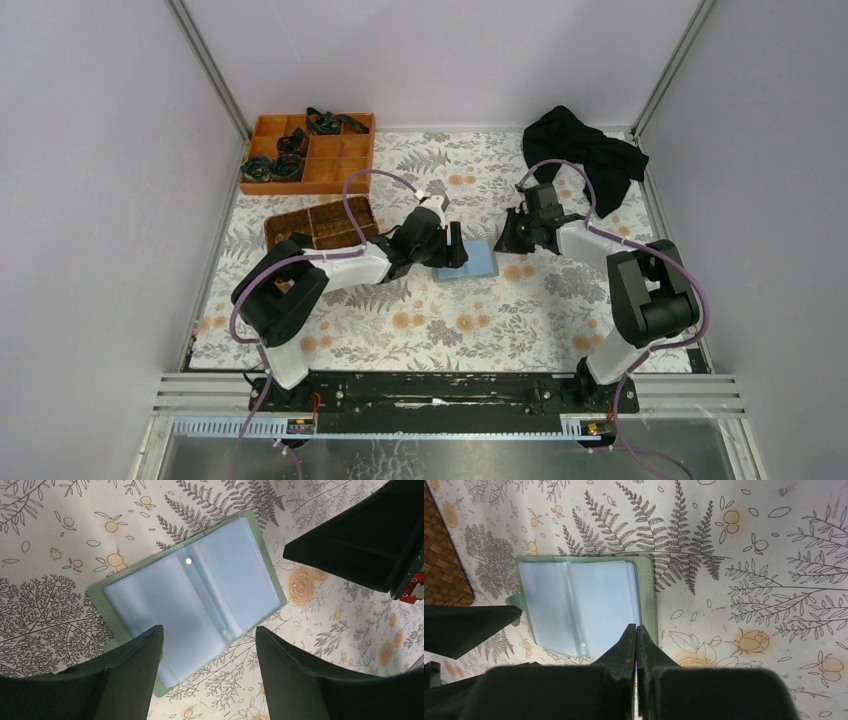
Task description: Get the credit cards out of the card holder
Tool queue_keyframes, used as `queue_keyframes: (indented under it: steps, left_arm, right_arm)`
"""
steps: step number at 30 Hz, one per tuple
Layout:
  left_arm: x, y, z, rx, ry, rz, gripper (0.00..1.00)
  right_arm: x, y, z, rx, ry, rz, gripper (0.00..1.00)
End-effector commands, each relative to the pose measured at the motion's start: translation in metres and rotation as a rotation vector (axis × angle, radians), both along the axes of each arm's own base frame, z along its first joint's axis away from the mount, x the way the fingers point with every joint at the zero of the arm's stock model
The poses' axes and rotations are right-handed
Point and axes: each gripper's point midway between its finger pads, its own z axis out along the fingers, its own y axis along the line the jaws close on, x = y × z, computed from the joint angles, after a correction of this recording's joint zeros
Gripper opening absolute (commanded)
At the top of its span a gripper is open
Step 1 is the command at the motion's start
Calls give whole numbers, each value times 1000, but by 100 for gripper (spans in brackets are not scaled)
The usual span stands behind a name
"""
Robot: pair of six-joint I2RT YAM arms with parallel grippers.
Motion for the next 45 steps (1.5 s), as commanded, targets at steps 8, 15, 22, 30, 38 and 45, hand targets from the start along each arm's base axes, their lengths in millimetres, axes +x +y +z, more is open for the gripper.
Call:
queue_keyframes:
  steps: [8,15,22,30,38,45]
  left_arm:
    - [-5,14,-33,50,89,64,75]
    - [-4,18,-22,31,83,78,74]
    - [5,25,-12,37,54,117,75]
    - [27,40,-13,-8,72,182,74]
    - [23,26,-11,-61,97,135,74]
    - [25,16,0,-104,93,108,74]
  right_arm:
    - [-5,32,10,37,-33,119,0]
    - [-13,71,8,25,-26,233,0]
    - [-10,84,0,23,-8,257,0]
    - [-13,85,-13,23,25,256,0]
    - [-13,85,-17,22,32,256,0]
    - [-14,86,-19,25,36,258,0]
